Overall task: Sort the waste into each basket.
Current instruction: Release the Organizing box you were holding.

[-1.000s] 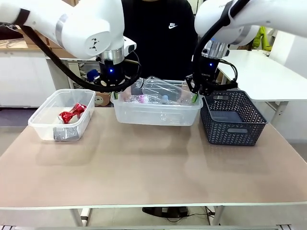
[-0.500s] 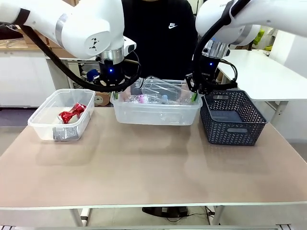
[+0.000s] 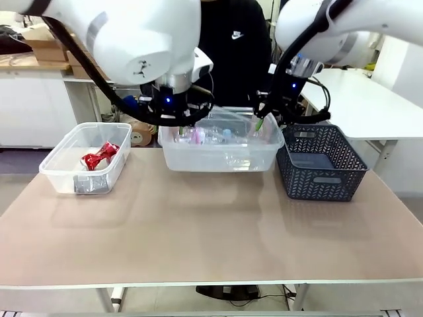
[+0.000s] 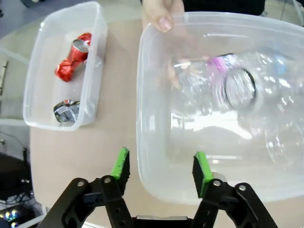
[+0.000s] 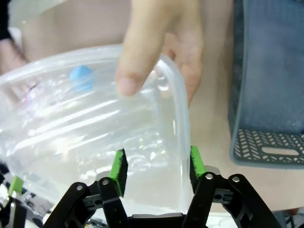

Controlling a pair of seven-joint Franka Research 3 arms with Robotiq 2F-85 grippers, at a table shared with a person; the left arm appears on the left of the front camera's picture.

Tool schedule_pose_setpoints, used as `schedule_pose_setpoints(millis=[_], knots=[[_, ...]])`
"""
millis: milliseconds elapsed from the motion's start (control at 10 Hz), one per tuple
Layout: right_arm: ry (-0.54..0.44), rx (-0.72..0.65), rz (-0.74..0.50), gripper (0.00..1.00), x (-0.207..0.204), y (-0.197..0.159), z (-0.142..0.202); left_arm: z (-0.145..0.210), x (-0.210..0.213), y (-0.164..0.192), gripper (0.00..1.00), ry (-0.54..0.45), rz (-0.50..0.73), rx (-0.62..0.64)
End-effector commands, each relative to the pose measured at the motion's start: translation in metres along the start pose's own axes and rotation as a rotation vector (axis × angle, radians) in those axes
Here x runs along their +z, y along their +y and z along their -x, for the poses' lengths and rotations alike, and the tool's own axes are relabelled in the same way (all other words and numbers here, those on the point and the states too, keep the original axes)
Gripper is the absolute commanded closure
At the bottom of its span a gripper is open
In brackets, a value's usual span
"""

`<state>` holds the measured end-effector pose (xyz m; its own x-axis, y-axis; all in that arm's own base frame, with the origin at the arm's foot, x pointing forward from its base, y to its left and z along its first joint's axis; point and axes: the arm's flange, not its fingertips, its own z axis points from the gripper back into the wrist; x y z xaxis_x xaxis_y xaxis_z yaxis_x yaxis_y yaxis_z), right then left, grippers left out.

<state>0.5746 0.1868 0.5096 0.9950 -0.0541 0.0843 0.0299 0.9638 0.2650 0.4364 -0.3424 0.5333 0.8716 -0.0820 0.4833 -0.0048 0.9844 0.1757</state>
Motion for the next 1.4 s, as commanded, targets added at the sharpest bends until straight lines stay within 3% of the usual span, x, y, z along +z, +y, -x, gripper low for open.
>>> schedule_pose_setpoints(millis=[0, 200, 400, 500, 600, 700, 1300], knots=[[-0.056, 0.029, -0.041, 0.00, 0.004, -0.009, 0.012, 0.015, -0.001, 0.011, 0.00, -0.014, 0.031, 0.015], [-0.084, -0.001, -0.053, 0.00, 0.012, -0.015, 0.010, 0.003, -0.005, 0.031, 0.00, 0.006, 0.067, 0.030], [-0.080, -0.013, -0.057, 0.00, 0.015, -0.016, 0.011, -0.014, -0.014, 0.052, 0.00, 0.042, 0.210, -0.057], [-0.053, -0.027, -0.043, 0.00, 0.012, -0.016, 0.010, -0.021, -0.020, 0.063, 0.00, 0.077, 0.287, -0.119], [-0.071, -0.012, -0.019, 0.00, 0.018, -0.011, 0.003, -0.024, -0.027, 0.065, 0.00, 0.182, 0.346, -0.146], [-0.071, -0.012, -0.019, 0.00, 0.018, -0.011, 0.003, -0.024, -0.016, 0.046, 0.00, 0.022, 0.198, -0.036], [-0.071, -0.012, -0.019, 0.00, 0.018, -0.011, 0.003, -0.024, -0.016, 0.046, 0.00, 0.022, 0.198, -0.036]])
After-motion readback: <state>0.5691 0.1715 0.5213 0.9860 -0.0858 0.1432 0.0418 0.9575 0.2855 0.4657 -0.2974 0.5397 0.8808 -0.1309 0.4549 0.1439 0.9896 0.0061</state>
